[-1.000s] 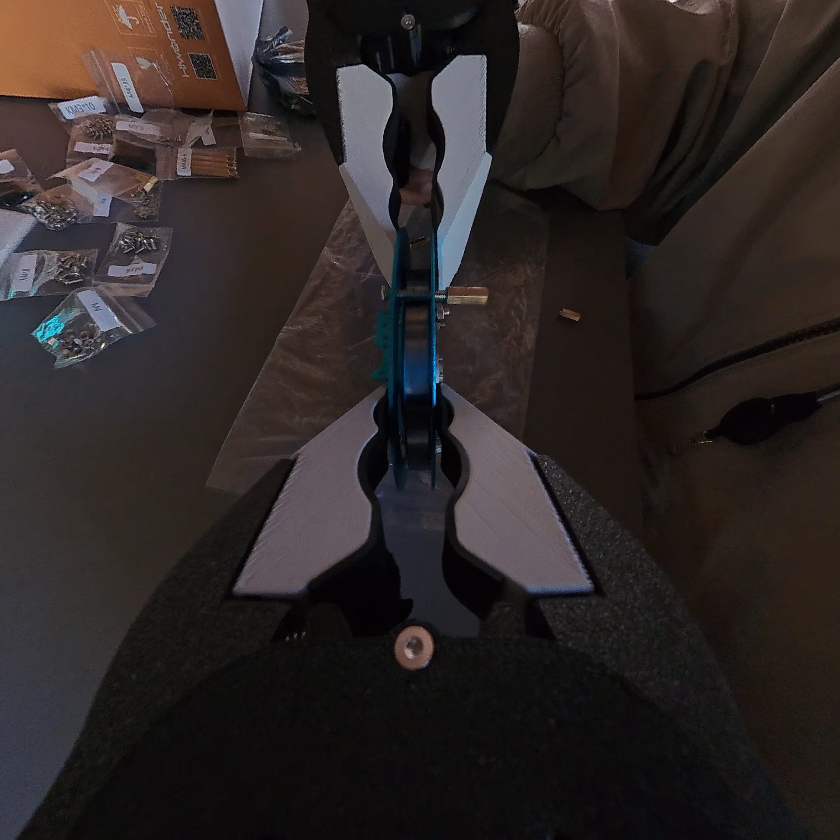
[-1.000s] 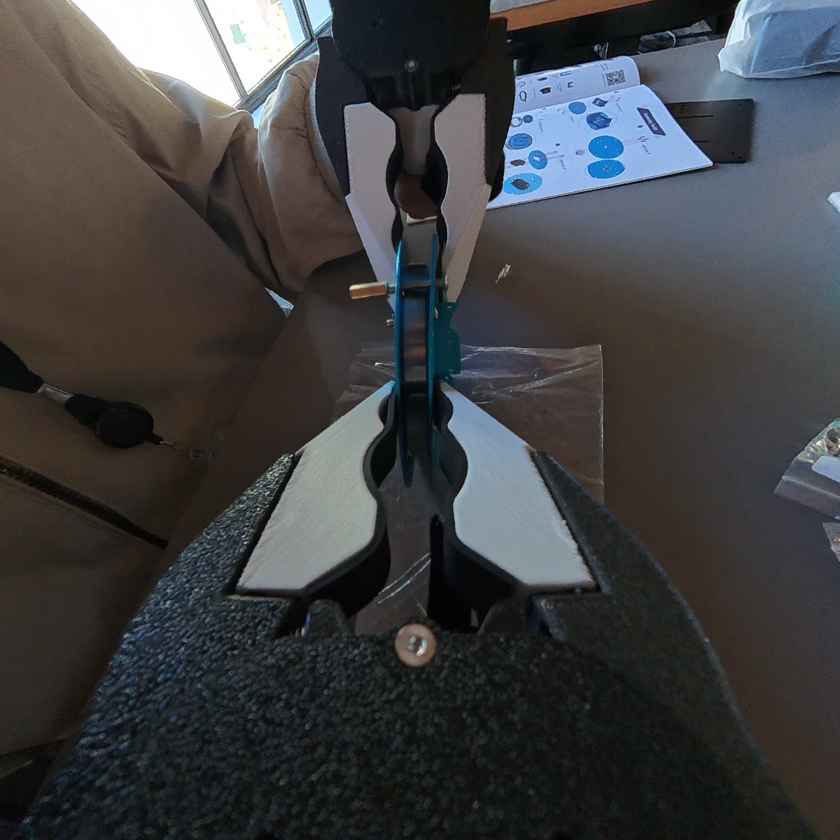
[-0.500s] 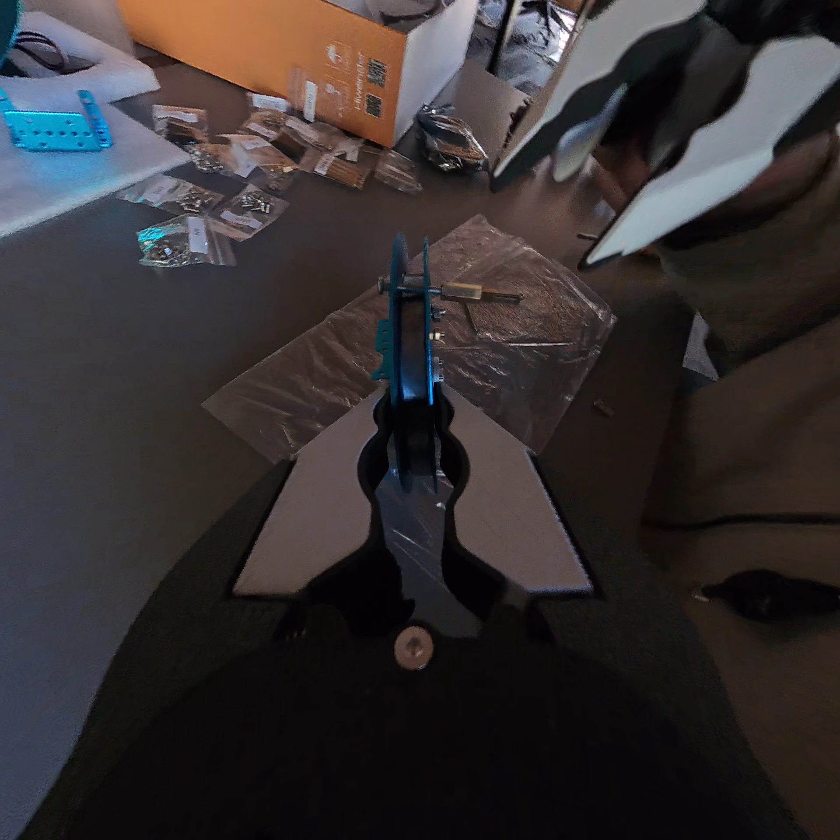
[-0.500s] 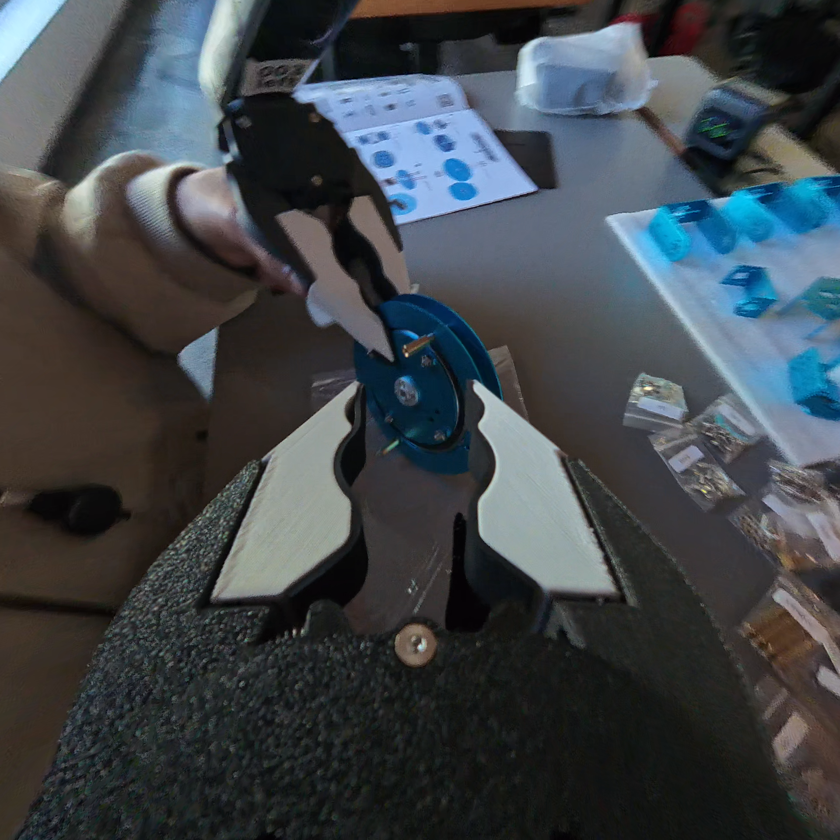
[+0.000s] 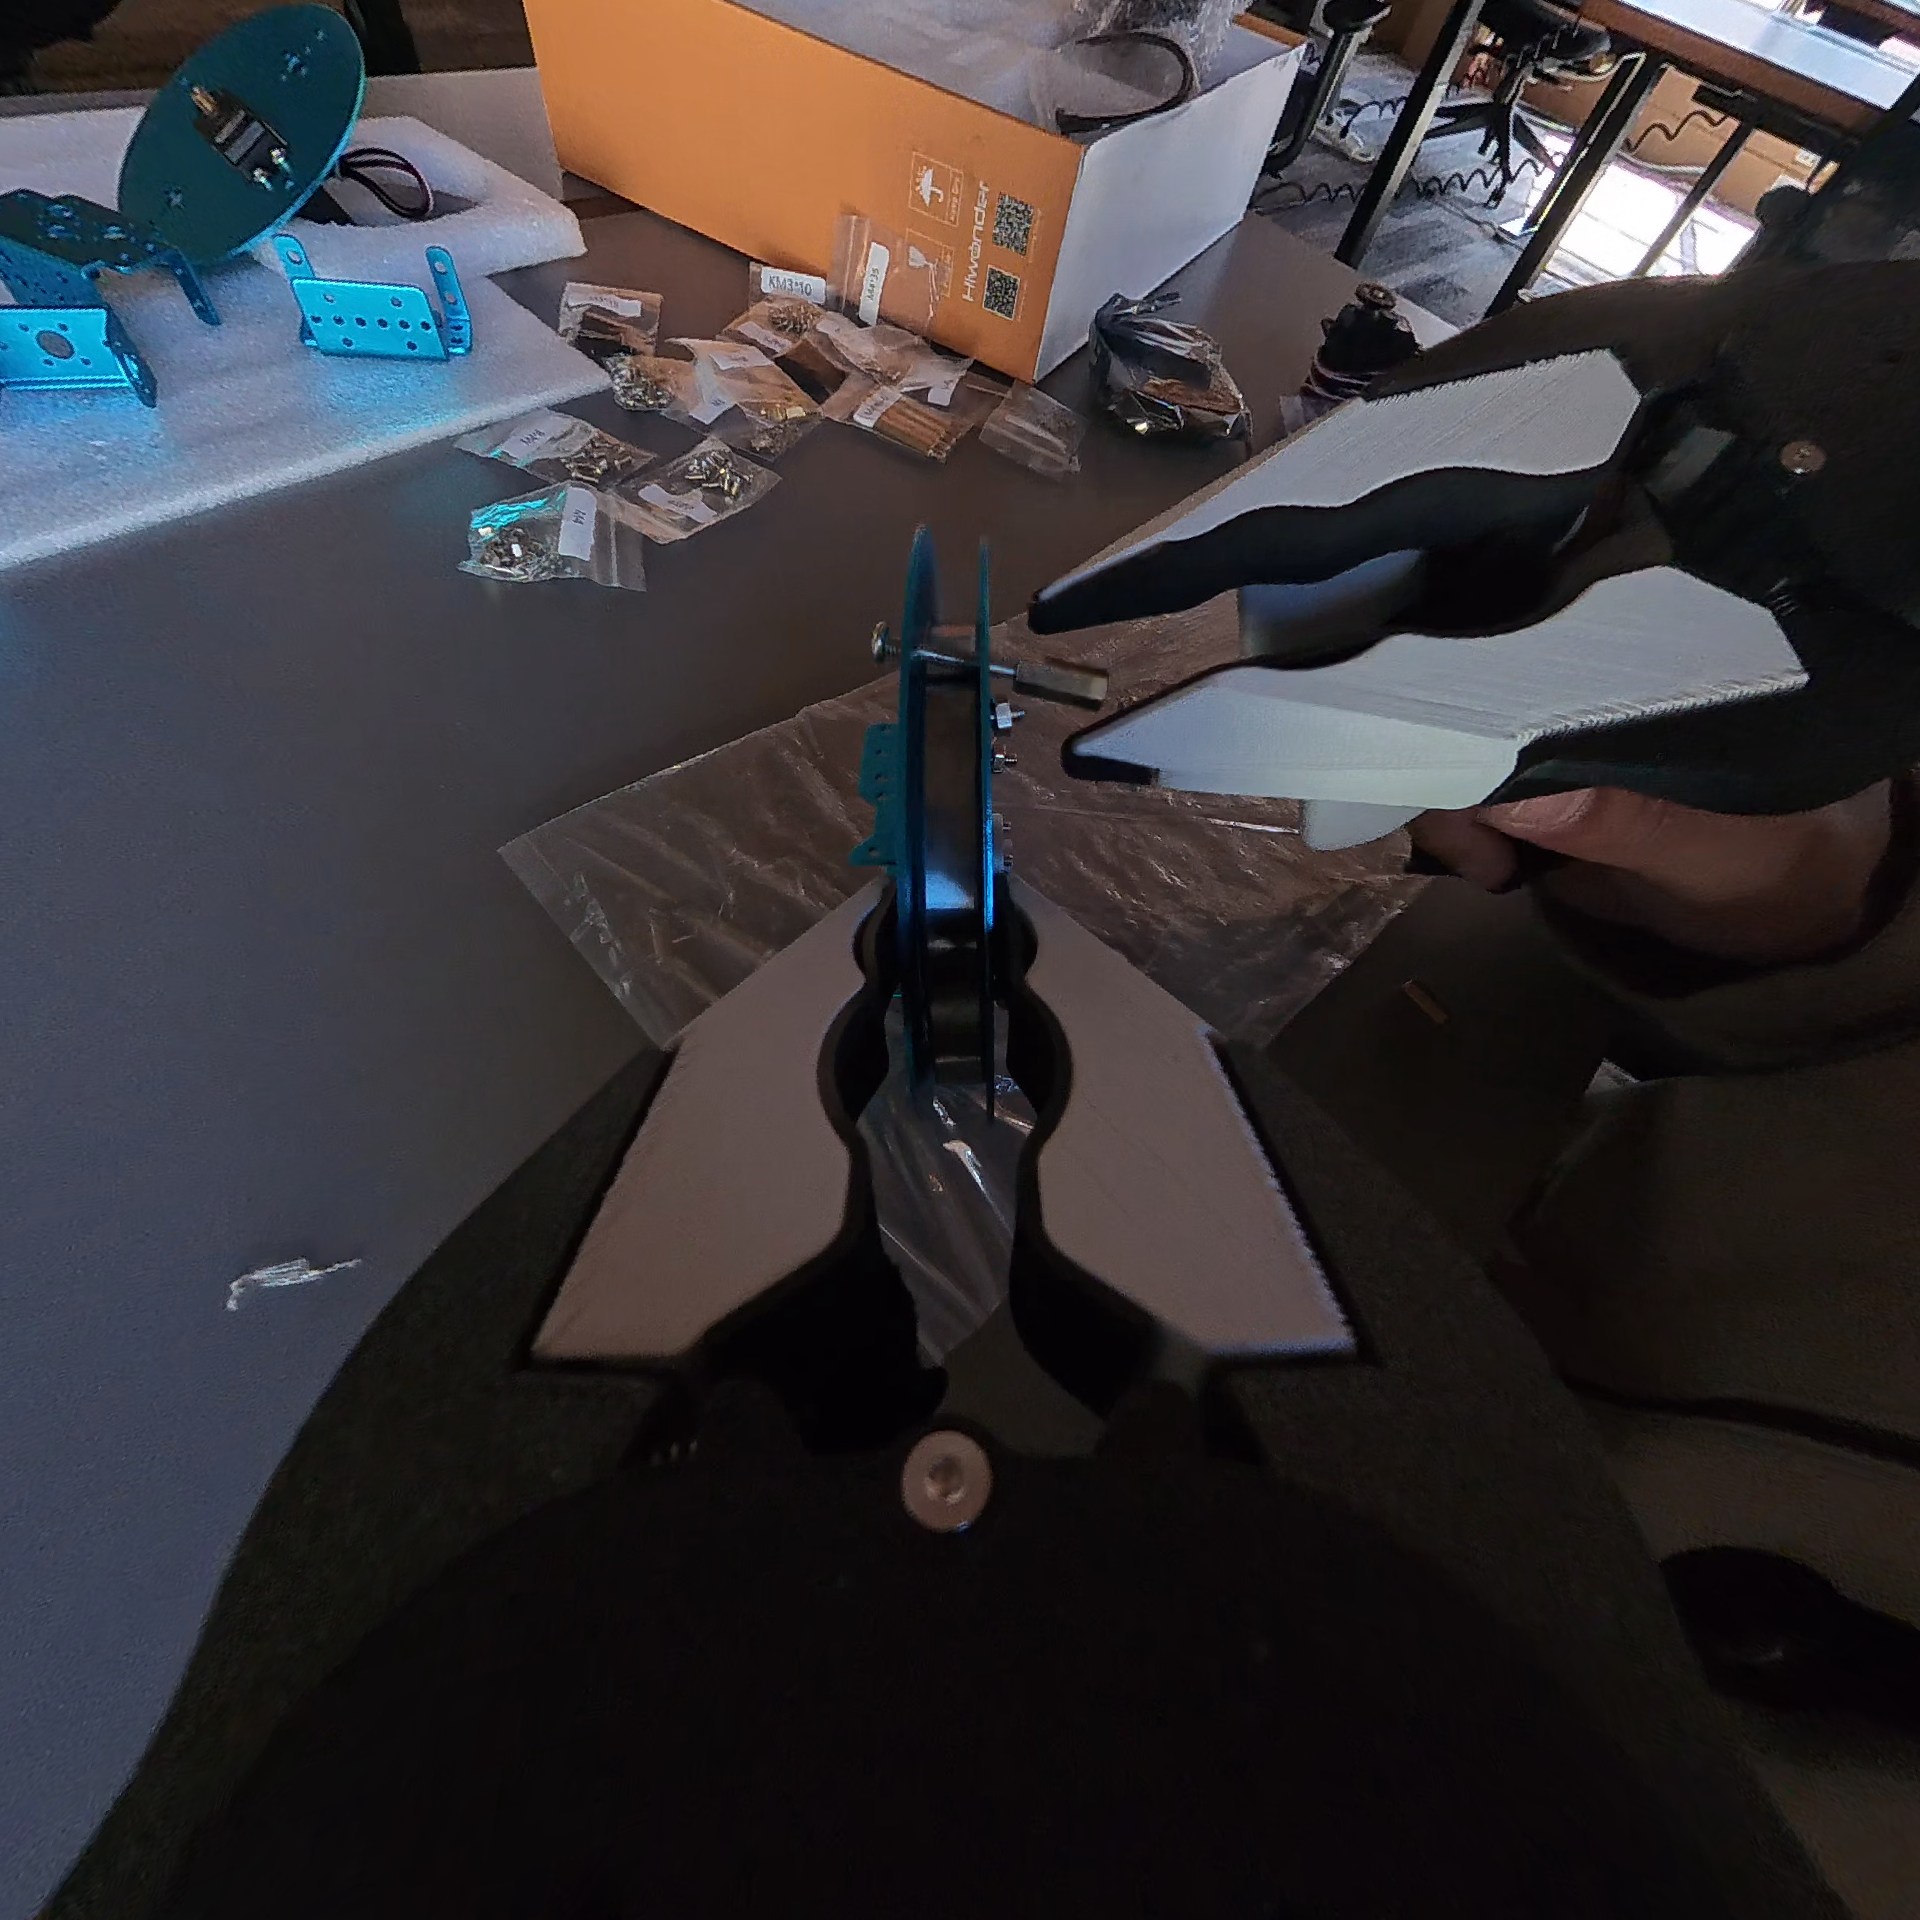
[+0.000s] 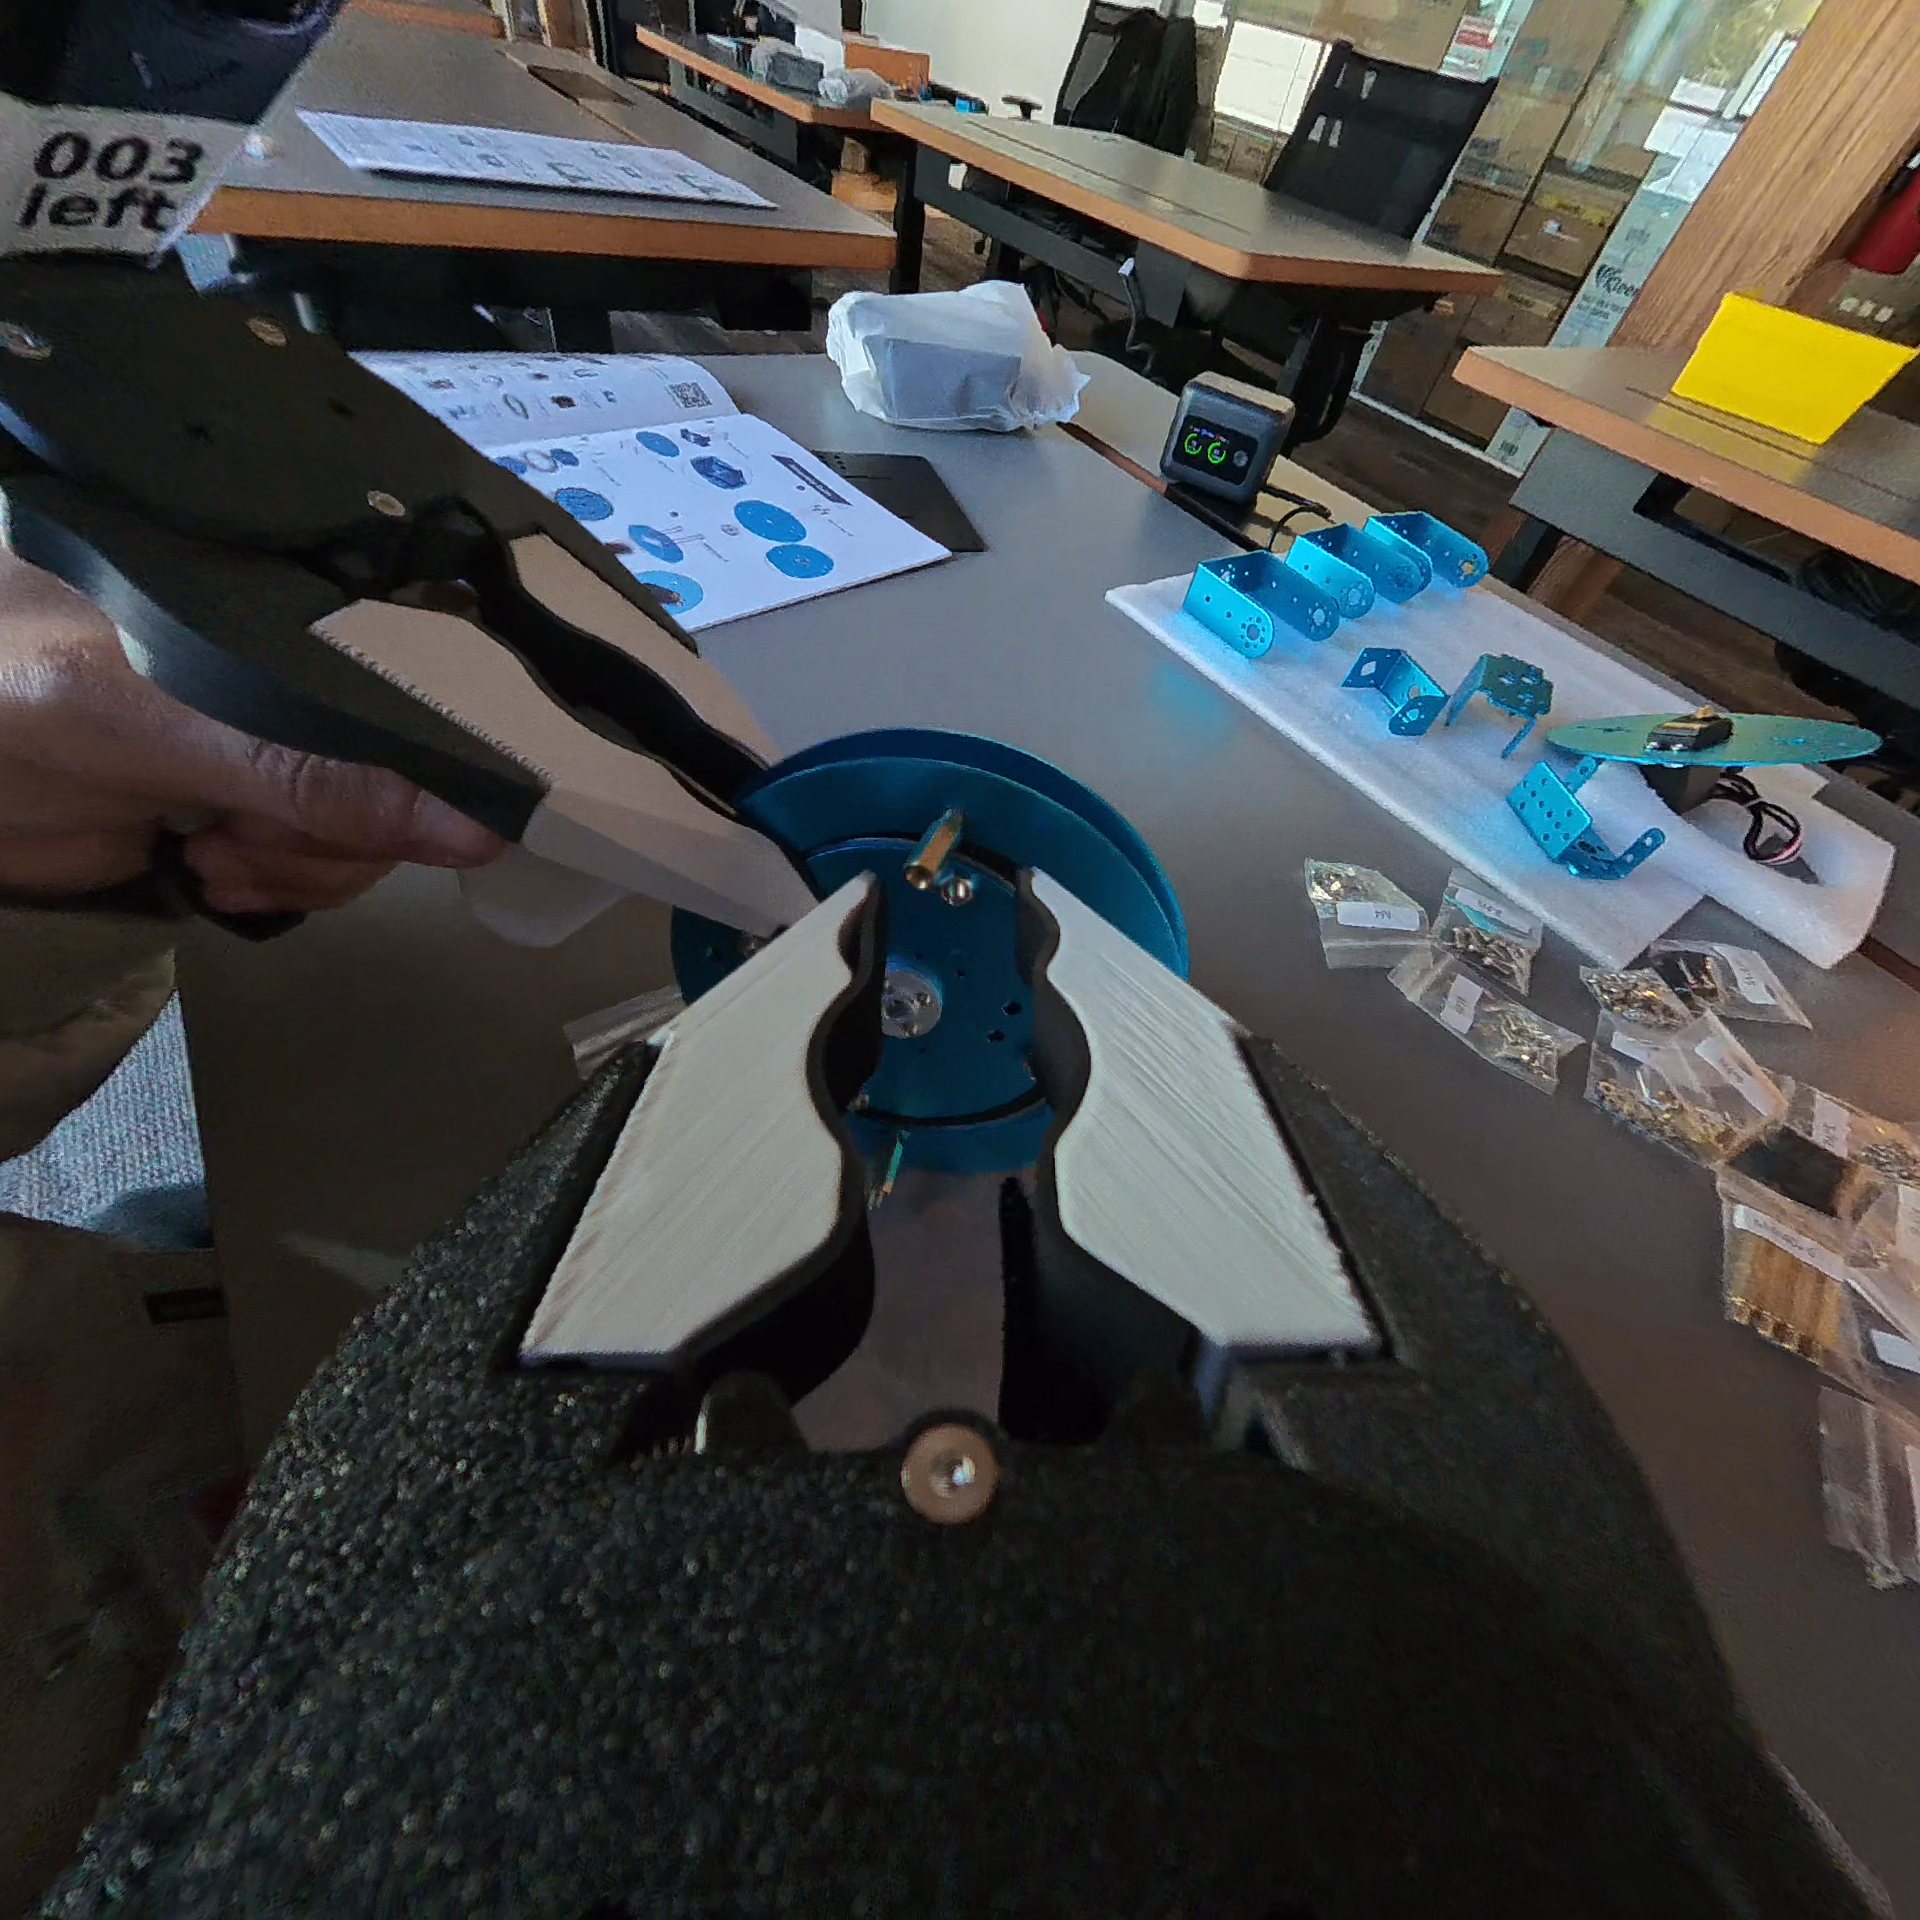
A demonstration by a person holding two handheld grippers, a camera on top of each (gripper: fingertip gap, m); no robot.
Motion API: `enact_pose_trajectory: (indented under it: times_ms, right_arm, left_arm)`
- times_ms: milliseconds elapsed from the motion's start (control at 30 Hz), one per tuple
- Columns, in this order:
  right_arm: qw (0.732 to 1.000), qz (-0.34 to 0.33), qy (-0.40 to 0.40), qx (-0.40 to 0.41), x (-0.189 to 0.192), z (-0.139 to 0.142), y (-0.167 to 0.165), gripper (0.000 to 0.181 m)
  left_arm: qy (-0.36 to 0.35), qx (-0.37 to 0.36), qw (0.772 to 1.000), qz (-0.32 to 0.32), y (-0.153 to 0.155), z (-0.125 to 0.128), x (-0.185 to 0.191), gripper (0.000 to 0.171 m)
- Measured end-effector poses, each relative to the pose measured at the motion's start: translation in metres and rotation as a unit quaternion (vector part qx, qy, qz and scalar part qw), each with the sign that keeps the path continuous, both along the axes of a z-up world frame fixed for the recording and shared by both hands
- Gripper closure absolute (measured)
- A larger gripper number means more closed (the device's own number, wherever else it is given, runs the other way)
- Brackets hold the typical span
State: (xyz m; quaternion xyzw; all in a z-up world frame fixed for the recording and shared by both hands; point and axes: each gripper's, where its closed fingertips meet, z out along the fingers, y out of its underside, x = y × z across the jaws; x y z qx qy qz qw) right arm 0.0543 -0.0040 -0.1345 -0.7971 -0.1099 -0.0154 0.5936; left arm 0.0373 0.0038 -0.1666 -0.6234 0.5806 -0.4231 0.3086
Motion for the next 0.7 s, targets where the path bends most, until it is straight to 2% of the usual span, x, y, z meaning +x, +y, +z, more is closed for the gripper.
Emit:
enact_pose_trajectory:
  times_ms: [33, 167, 267, 567, 700]
  right_arm:
    - [1.0, 0.0, 0.004, 0.005, -0.001, 0.0013, 0.0013, 0.159]
    - [1.0, 0.005, 0.002, 0.01, -0.0044, 0.002, 0.0046, 0.174]
    - [1.0, 0.005, 0.005, 0.012, -0.0019, 0.0042, 0.0037, 0.176]
    - [0.991, 0.055, 0.126, 0.0, -0.0022, 0.0046, 0.0017, 0.177]
    - [0.987, 0.071, 0.144, 0.0, -0.0035, 0.0049, 0.0016, 0.177]
  left_arm:
    - [0.0, -0.002, 1.0, 0.001, -0.0004, 0.0003, -0.0001, 0.157]
    - [0.001, 0.001, 1.0, 0.009, -0.0007, 0.0006, 0.0002, 0.157]
    - [0.0, 0.003, 1.0, 0.014, 0.0, 0.0, -0.0007, 0.157]
    - [-0.004, 0.019, 1.0, 0.02, -0.0055, -0.0003, -0.0028, 0.155]
    - [-0.005, 0.021, 1.0, 0.021, -0.0098, -0.0002, -0.0042, 0.152]
